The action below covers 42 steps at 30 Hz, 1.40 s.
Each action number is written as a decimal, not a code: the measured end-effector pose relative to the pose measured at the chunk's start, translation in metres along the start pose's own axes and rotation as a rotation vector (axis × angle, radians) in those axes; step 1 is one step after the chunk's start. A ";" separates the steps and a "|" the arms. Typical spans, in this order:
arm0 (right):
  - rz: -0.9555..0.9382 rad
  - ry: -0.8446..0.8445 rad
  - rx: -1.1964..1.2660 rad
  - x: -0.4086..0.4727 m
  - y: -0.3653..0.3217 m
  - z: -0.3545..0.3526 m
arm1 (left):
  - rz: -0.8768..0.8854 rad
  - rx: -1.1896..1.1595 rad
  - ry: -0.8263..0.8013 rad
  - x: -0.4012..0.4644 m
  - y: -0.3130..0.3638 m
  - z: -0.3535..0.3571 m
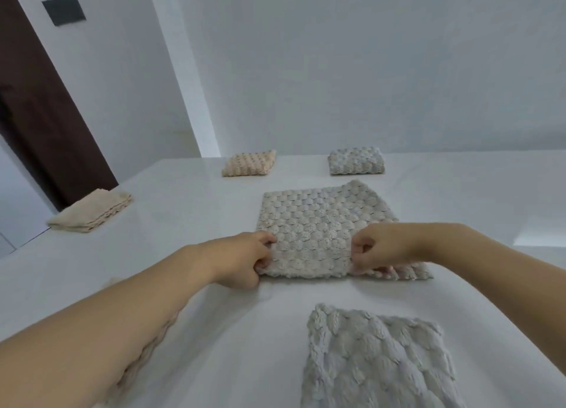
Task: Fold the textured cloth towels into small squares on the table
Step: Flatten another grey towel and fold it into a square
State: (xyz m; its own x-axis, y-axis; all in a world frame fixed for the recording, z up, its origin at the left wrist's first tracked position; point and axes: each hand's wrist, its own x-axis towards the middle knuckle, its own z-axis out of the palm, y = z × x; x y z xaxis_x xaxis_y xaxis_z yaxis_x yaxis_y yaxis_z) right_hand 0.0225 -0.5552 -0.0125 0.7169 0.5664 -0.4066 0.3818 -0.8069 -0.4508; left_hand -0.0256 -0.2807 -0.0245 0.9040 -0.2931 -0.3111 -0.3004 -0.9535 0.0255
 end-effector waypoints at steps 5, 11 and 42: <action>0.007 0.294 0.002 0.024 -0.008 -0.029 | -0.105 -0.072 -0.196 0.013 0.005 -0.046; 0.251 0.550 -0.100 0.091 0.025 -0.052 | -0.170 -0.346 0.329 0.087 0.007 -0.064; 0.121 0.431 -0.310 0.153 0.058 -0.025 | -0.203 -0.121 0.299 0.189 0.002 0.000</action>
State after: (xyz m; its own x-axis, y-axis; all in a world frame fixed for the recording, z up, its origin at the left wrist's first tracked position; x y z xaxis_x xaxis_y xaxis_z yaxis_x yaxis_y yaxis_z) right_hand 0.1686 -0.5196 -0.0810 0.9157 0.3988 -0.0493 0.3891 -0.9106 -0.1391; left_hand 0.1445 -0.3382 -0.0836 0.9957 -0.0879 -0.0308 -0.0840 -0.9904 0.1098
